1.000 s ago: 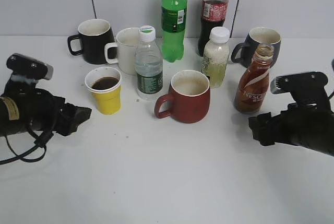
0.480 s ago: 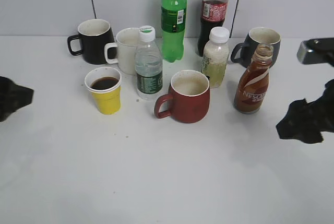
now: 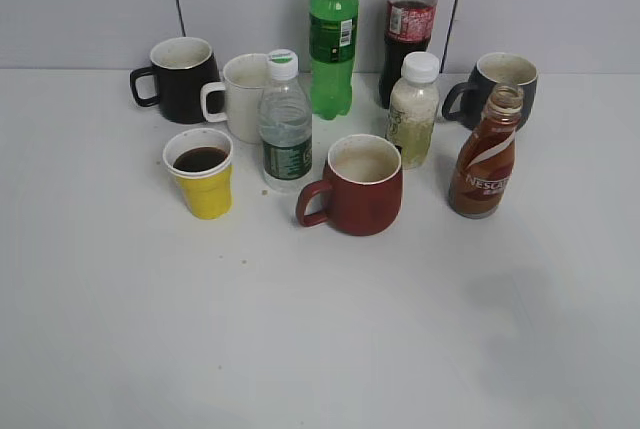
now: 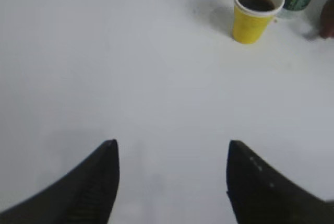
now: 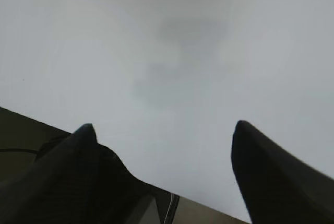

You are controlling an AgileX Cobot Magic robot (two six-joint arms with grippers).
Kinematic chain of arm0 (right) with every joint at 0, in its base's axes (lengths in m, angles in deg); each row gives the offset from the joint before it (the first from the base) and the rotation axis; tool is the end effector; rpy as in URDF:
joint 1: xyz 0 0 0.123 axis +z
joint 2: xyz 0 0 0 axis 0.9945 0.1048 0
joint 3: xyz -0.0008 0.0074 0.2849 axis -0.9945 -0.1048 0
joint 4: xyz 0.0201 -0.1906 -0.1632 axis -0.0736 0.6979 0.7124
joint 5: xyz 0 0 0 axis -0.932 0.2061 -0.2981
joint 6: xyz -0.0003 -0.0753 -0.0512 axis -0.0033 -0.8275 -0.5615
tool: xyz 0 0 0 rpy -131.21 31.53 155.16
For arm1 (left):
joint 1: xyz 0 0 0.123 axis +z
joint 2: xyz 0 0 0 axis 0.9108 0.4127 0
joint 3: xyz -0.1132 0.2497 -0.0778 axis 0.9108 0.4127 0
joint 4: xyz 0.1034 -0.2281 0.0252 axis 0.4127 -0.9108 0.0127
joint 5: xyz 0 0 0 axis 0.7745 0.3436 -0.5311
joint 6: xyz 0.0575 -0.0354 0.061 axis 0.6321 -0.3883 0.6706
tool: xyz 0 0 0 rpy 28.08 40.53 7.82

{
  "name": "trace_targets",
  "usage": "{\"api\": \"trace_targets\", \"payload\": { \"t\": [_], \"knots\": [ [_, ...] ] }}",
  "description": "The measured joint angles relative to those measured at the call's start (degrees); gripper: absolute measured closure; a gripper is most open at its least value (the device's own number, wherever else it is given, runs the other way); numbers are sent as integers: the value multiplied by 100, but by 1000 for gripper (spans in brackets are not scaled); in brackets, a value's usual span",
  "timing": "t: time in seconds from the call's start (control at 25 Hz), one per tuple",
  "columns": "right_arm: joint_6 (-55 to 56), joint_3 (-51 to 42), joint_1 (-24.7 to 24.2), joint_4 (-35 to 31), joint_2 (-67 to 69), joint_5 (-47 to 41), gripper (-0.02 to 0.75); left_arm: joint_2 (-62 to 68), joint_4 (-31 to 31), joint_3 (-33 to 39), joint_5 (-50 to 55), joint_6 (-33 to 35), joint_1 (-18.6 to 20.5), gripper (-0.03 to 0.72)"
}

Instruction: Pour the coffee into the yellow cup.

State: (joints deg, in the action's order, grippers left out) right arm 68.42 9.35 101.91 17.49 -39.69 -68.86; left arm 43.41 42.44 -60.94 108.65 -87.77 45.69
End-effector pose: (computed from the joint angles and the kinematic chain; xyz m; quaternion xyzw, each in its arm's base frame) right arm 0.1072 0.0453 0.3031 -0.1591 0.9329 0.1037 0.3059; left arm 0.0507 -0.0038 0.2983 0.0640 0.8964 -0.0367 0.4370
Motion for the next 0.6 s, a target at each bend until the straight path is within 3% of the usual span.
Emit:
{"api": "trace_targets", "payload": {
  "t": [0.08, 0.2, 0.4, 0.6],
  "knots": [
    [-23, -202, 0, 18, -614, -92, 144, -586, -268, -11, 811, 460, 0, 197],
    [-273, -593, 0, 43, -1646, -223, 145, -1166, -717, -11, 1199, 773, 0, 197],
    [-521, -1002, 0, 60, -3247, -287, 145, -1740, -1002, 21, 840, 1179, 0, 197],
    [-545, -1010, 0, 60, -3997, -287, 145, -1807, -1036, 236, 375, 1322, 0, 197]
  ]
}}
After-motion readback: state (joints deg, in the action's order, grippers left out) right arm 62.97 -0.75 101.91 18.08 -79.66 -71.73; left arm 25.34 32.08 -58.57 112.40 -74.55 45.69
